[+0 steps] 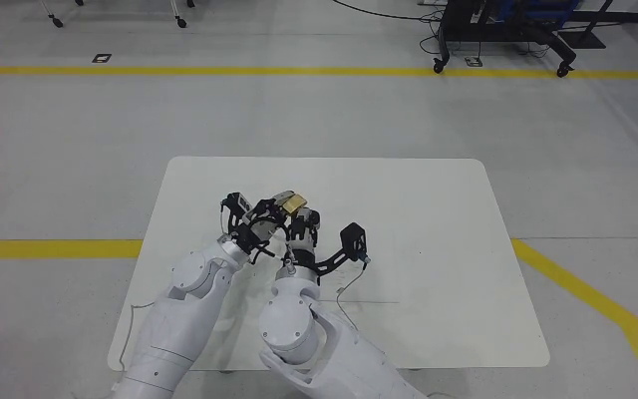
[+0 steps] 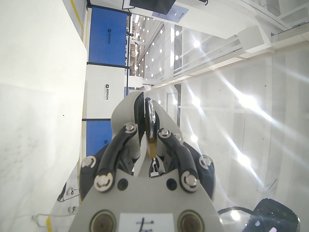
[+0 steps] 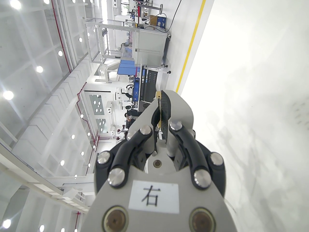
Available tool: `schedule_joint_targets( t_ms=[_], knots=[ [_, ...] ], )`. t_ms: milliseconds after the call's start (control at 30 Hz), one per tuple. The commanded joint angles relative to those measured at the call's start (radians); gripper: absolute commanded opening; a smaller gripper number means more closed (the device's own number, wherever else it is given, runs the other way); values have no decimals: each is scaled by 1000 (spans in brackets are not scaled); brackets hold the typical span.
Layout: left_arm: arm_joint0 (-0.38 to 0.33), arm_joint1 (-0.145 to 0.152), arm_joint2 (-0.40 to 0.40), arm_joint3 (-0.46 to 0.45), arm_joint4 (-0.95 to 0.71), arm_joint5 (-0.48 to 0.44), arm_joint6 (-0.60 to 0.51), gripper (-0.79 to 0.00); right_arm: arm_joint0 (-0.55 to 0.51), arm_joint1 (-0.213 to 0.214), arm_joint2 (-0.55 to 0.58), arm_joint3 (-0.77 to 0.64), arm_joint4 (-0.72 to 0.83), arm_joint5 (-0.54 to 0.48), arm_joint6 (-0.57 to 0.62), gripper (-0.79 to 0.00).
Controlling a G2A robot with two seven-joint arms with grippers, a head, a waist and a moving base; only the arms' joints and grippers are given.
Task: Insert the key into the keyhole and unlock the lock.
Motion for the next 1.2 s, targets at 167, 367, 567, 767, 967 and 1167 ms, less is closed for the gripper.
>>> schedule_joint_targets(
  t_ms=[167, 367, 567, 767, 967, 1167],
  knots=[
    [2, -2, -4, 3, -15, 5, -2, -785, -5, 4, -2, -11, 3, -6, -2, -409],
    [3, -4, -8, 8, -35, 6, 0, -785, -13, 10, 1, -33, 14, -5, 5, -209],
    [-11, -5, -42, 50, -132, 56, -12, -785, -66, 57, 29, -170, 18, -15, 61, 0],
    [-38, -4, -53, 72, -194, 170, -64, -785, -134, 139, 104, -358, 53, -91, 433, -785],
    [-56, -3, -47, 83, -241, 286, -120, -785, -231, 205, 170, -430, -39, -205, 801, -785],
    [-52, -4, -51, 104, -309, 342, -154, -785, -308, 232, 214, -432, -133, -365, 904, -785]
  ],
)
